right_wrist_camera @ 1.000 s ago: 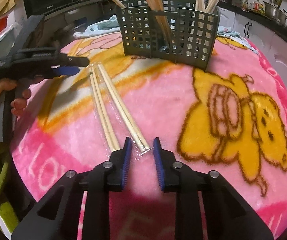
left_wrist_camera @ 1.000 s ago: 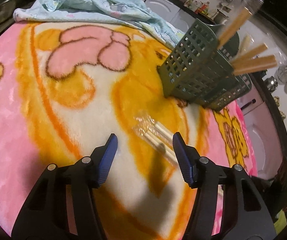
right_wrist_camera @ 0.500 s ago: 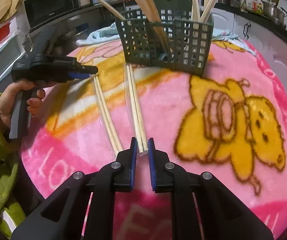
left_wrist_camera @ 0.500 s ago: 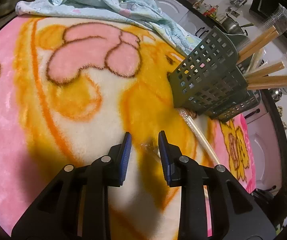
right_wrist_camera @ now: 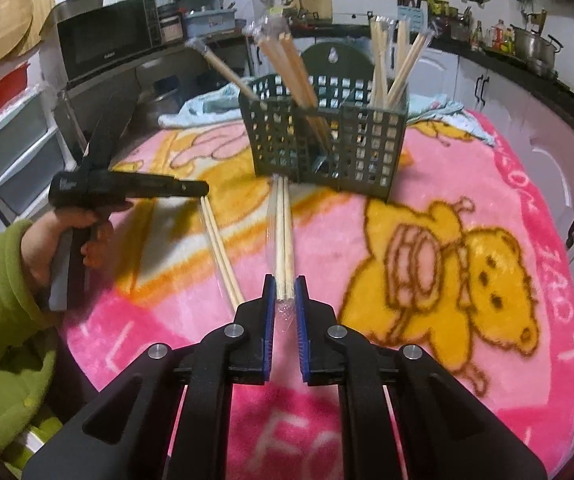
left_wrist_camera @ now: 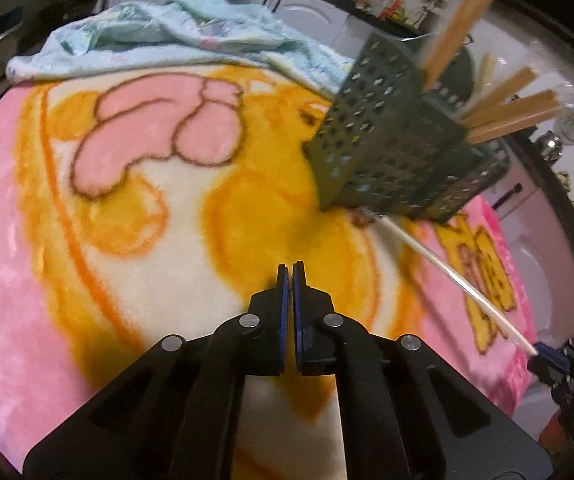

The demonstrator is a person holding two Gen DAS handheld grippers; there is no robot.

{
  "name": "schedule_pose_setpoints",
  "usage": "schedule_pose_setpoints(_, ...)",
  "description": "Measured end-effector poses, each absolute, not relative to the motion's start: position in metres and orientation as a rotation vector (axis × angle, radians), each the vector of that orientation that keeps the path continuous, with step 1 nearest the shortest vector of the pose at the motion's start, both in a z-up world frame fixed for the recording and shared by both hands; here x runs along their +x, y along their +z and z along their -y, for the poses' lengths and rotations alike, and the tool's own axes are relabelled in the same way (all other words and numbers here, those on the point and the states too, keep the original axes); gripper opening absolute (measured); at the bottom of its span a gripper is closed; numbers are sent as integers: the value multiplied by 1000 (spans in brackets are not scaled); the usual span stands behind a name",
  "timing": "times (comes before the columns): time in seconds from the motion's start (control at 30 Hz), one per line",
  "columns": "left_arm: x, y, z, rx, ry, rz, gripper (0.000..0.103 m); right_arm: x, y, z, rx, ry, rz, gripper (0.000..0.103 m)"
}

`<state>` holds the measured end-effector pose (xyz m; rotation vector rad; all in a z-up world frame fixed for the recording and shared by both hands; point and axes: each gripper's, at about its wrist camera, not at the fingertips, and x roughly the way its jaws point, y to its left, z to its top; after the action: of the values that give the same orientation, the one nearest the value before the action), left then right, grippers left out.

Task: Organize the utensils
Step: 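Lift both held chopsticks and carry them over the green basket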

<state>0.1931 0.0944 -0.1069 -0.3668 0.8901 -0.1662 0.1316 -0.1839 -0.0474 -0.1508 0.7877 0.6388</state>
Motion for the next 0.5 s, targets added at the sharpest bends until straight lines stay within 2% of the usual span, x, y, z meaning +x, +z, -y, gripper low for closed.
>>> schedule_pose_setpoints(0.5, 160, -13, -46, -318, -364, -688, 0, 114, -3, 199, -124, 609, -667, 9)
